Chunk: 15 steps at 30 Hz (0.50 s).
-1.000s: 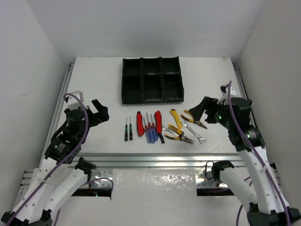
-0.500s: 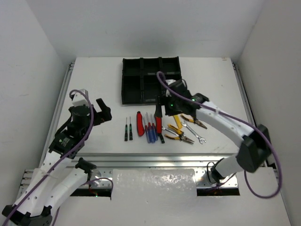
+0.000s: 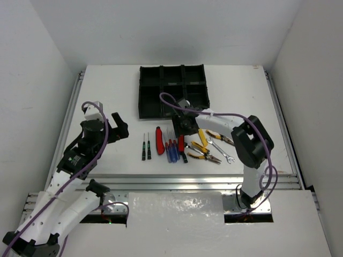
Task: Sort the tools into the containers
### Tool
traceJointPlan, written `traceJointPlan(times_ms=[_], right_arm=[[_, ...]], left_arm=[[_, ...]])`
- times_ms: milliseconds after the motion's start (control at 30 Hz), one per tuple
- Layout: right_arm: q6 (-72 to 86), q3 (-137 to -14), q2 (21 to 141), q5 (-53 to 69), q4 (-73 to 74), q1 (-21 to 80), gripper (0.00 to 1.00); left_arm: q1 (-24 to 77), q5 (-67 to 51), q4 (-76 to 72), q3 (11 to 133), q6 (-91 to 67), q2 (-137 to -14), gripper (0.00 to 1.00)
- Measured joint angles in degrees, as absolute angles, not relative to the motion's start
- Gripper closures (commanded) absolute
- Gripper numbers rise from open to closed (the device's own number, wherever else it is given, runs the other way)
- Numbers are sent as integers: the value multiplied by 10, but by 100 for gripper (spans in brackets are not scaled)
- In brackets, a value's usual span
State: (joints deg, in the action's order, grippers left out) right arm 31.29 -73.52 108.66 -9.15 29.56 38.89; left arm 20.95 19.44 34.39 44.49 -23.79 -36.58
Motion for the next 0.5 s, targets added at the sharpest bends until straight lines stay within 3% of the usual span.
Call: traceJointPlan(times_ms=[300, 400, 433, 500], right_arm=[[322, -745, 1139, -86, 280, 389, 47], [325, -746, 1147, -83, 274, 390, 58], [326, -747, 1149, -84, 274, 391, 67], [326, -751, 1152, -83, 274, 392, 76]], left_arm=[[209, 192, 340, 445, -238, -358, 0], [209, 192, 340, 445, -238, -356, 0], [209, 192, 340, 445, -238, -355, 0], [209, 192, 340, 445, -238, -353, 0]])
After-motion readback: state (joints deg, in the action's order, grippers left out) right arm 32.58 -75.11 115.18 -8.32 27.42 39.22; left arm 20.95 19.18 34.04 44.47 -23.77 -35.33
